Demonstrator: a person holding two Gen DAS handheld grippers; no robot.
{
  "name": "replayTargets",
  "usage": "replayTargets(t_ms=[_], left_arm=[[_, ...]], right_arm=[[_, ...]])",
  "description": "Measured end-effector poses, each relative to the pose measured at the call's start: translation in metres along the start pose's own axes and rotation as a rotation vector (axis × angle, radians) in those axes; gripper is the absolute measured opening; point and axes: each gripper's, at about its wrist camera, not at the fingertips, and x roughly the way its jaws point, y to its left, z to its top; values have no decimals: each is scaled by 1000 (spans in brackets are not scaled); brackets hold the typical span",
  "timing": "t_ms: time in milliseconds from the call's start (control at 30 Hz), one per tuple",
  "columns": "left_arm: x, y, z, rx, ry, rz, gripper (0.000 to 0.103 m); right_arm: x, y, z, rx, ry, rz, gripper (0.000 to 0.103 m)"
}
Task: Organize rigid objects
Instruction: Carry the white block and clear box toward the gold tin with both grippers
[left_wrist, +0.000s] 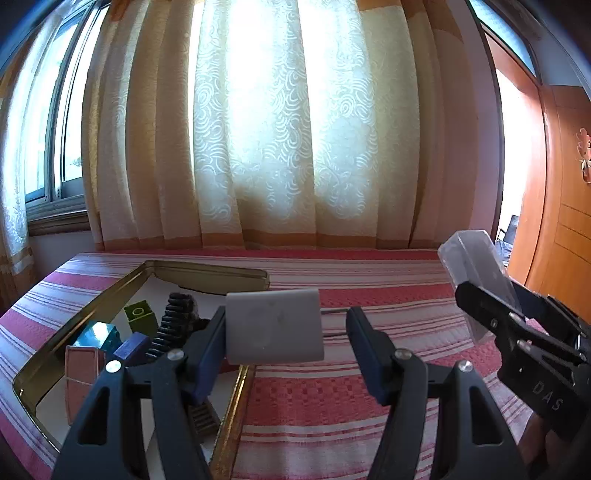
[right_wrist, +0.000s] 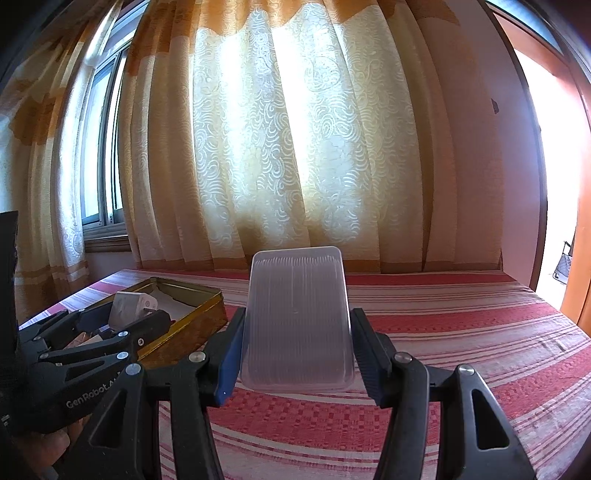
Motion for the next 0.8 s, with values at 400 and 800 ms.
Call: replayTargets(t_ms=[400, 800], left_arm=[[-5, 10, 0, -31, -2, -6, 64], [-11, 18, -2, -35, -17, 3, 64]], right_arm=[[1, 11, -1, -11, 2, 18, 57], [1, 23, -1, -23, 3, 43, 57]])
